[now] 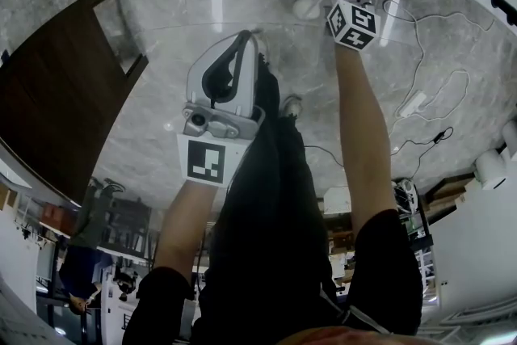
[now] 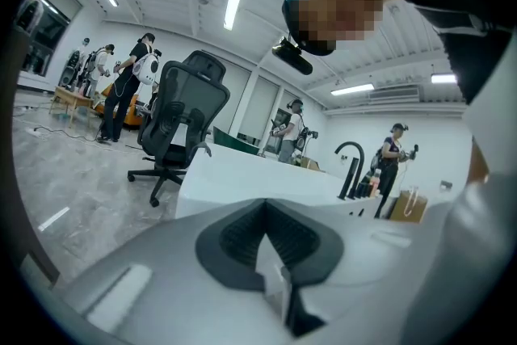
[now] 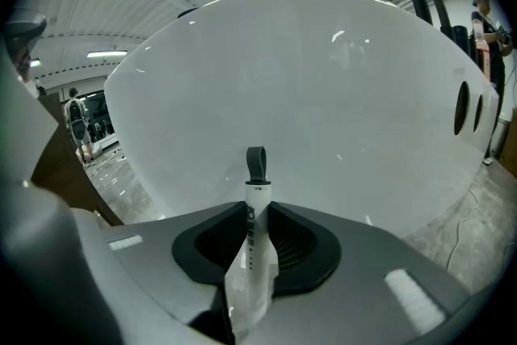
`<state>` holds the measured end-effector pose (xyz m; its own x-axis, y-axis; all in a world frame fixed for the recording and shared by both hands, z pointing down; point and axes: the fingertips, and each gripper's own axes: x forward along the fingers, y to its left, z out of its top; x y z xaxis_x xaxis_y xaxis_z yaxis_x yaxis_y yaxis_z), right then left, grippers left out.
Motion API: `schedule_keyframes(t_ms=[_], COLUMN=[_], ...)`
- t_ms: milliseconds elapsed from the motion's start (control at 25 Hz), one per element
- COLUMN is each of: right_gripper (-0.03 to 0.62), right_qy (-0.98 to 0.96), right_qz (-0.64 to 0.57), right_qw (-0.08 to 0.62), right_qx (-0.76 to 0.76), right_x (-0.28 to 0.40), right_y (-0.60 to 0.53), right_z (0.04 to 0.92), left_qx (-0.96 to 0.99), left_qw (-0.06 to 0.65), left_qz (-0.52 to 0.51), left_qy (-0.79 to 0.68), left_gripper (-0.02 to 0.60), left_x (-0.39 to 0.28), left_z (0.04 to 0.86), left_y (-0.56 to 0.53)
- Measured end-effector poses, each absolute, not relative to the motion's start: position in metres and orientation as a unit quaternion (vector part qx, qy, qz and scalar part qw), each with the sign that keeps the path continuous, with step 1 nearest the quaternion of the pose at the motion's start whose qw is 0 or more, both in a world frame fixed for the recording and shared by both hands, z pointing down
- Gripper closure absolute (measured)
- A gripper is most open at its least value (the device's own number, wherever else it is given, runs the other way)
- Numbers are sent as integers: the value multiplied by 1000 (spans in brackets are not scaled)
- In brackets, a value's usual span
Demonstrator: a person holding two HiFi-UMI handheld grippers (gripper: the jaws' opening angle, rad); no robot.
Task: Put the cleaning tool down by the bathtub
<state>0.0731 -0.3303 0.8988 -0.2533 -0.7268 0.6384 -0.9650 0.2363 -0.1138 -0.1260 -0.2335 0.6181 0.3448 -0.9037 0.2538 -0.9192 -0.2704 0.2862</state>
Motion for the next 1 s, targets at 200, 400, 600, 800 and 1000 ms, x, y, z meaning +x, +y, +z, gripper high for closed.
schedule_keyframes(t_ms=[200,400,600,800,1000], right_gripper=[507,507,507,507,507], right_qy=[-744,-741,-743,-740,-739], right_qz=[260,260,262,264,264], right_qw=[237,237,241,245,247], right_qx=[569,572,567,568,569], right_x=[74,72,69,71,72], right_y=[-339,-340,-343,-347,-347], right_z=[909,913,916,916,916], left_qx=[798,799,797,796,796], left_qw=[199,202,205,205,208], left_qz=[24,24,22,20,19], left_qy=[-568,-567,-568,-569,-568], left_gripper=[574,574,574,574,574], left_x=[-126,-130,-133,-135,-136], left_z=[623,626,630,629,630], left_y=[-235,-234,-238,-239,-237])
